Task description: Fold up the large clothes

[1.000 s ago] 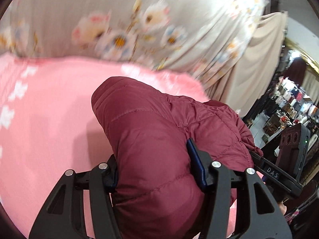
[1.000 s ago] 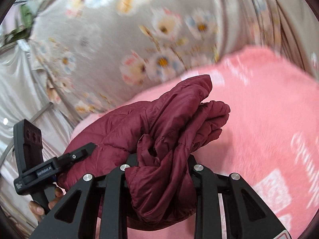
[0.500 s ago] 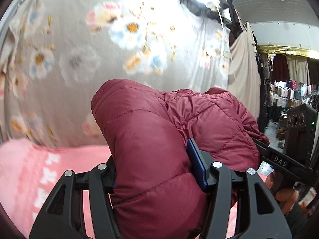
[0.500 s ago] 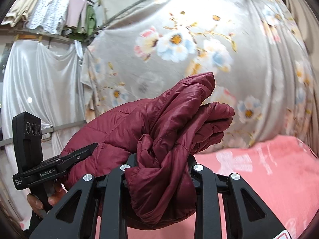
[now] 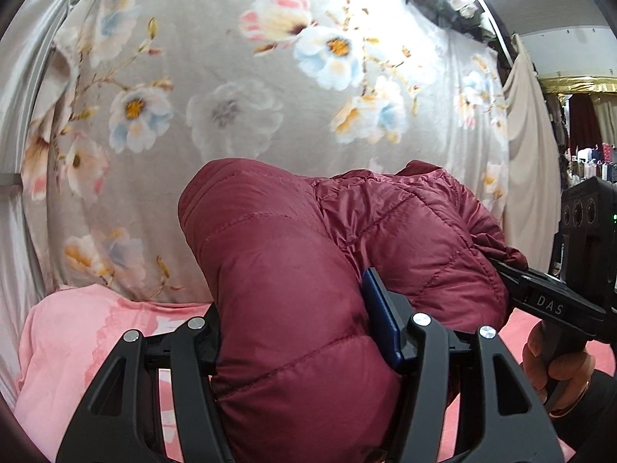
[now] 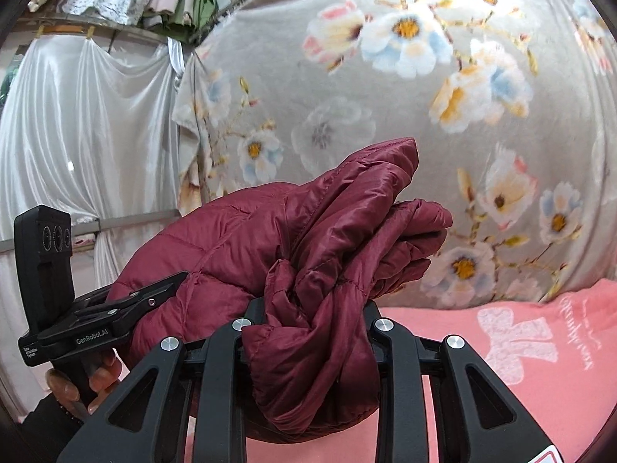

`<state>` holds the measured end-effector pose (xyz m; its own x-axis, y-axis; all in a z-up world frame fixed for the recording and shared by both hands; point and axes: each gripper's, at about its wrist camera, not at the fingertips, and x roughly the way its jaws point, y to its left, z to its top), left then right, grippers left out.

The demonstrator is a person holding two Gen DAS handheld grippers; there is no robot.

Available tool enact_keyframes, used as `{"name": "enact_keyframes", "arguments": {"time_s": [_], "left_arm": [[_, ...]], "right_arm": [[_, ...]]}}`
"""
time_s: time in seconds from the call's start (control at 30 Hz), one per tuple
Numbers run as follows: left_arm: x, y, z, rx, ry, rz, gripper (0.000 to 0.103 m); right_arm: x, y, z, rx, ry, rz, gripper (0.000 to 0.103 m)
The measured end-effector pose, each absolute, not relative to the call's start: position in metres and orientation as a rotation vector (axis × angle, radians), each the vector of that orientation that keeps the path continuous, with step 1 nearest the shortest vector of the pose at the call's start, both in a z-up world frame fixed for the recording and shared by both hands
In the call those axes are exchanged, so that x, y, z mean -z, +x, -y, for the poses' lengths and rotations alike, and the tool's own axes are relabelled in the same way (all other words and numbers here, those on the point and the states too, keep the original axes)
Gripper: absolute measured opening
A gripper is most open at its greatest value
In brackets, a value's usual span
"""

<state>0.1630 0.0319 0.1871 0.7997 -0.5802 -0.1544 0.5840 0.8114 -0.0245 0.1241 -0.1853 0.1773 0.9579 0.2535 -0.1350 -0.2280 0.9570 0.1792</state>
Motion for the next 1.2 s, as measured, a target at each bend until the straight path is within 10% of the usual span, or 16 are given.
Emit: {"name": "enact_keyframes", "arguments": {"time_s": [0.83, 1.2], "left_arm": [[0.036, 0.299, -0.021, 0.594, 0.075, -0.55, 0.056], [0.053, 0.298, -0.053, 0.442, -0.031, -0.815, 0.091]], "right_arm": [[0.049, 0.245, 0.183, -0.154, 0.258, -0.602, 0.026], [0.062, 0.204, 0.218, -0.12, 0.428, -0.756, 0.057]]}}
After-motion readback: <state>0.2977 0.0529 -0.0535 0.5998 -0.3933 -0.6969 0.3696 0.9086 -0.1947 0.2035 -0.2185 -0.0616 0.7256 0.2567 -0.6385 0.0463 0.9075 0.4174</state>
